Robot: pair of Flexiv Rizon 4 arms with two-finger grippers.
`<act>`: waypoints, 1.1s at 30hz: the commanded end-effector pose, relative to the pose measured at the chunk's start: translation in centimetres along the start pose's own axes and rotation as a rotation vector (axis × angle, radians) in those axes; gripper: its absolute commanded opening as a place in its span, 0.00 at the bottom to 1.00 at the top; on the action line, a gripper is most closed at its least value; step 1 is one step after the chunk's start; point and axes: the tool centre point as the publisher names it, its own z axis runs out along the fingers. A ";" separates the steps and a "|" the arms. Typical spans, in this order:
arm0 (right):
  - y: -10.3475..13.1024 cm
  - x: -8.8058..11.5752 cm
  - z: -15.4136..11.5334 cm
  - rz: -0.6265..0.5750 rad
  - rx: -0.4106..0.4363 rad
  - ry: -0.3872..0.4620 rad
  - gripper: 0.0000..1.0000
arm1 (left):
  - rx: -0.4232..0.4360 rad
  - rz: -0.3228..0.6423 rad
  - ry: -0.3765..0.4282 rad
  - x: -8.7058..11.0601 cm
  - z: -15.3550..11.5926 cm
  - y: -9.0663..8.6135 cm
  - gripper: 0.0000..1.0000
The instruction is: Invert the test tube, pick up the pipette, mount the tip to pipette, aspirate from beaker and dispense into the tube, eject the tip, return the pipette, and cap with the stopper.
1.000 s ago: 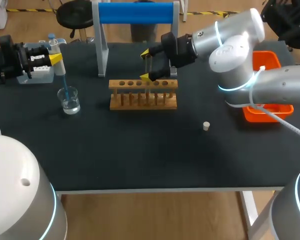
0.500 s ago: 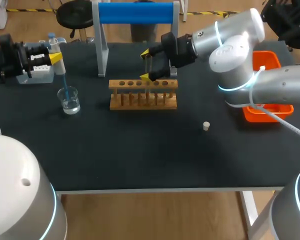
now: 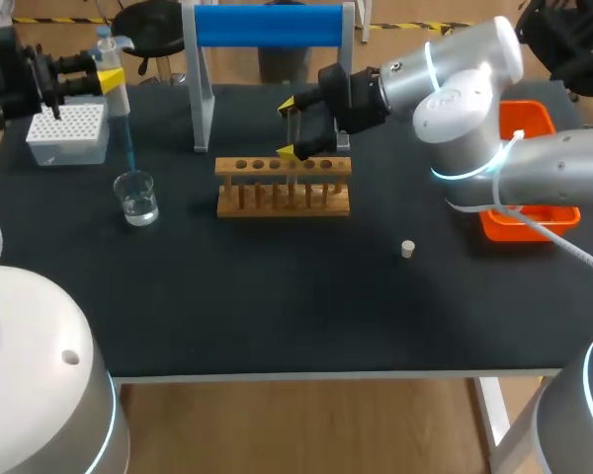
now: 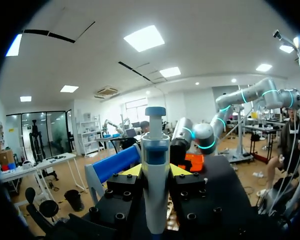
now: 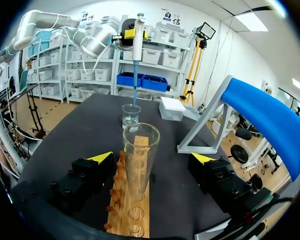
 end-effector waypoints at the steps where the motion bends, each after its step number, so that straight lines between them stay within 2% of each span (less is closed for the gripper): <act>1: -0.1 -0.1 0.1 -0.001 0.000 0.001 1.00 | -0.040 -0.009 -0.011 0.3 0.9 -2.5 0.00; 12: -0.1 -0.1 0.1 -0.001 0.000 0.001 1.00 | 0.005 -0.067 0.066 0.7 5.3 -7.6 0.00; 22: -0.1 -0.1 0.1 -0.001 0.000 0.001 1.00 | 0.048 -0.112 0.188 2.2 10.9 -10.3 0.00; 33: -0.1 -0.1 0.1 -0.001 0.000 0.001 1.00 | 0.048 -0.112 0.188 2.2 10.9 -10.3 0.00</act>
